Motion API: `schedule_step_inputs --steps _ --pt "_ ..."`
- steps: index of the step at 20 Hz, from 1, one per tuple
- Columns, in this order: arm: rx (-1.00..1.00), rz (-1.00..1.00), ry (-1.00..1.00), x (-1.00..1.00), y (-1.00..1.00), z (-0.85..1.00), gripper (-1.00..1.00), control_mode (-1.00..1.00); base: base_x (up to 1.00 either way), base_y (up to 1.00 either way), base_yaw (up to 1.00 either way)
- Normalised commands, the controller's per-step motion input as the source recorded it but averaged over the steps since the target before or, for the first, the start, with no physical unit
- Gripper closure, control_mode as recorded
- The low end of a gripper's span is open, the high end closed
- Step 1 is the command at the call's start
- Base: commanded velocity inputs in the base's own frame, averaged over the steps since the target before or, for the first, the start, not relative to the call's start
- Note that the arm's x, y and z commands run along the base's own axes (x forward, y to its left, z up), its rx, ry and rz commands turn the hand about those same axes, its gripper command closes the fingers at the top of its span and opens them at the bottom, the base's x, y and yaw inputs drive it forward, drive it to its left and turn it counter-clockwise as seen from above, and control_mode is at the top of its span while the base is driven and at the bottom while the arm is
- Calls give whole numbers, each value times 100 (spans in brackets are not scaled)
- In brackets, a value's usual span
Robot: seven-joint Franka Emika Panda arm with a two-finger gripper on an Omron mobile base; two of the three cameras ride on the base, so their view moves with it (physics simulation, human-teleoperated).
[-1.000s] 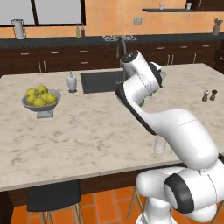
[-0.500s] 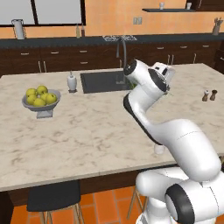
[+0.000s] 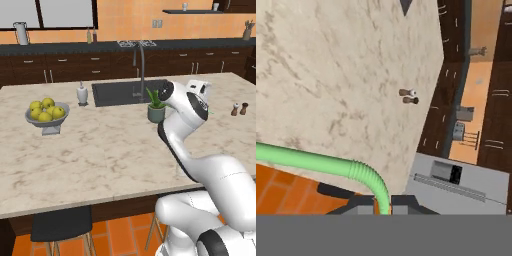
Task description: Take a straw from the drawer in front and place it inside the glass cup on the dining counter.
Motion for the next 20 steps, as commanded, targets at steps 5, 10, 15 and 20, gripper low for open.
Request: schedule_step_inputs --steps 5,10,15,20 --pt "-6 8 18 29 -34 -36 100 -100 0 0 0" --pt "-5 8 27 38 -11 -35 100 -100 0 0 0" --pt "-6 4 26 4 0 -38 100 -100 0 0 0" --pt "-7 1 13 0 0 -13 100 -100 0 0 0"
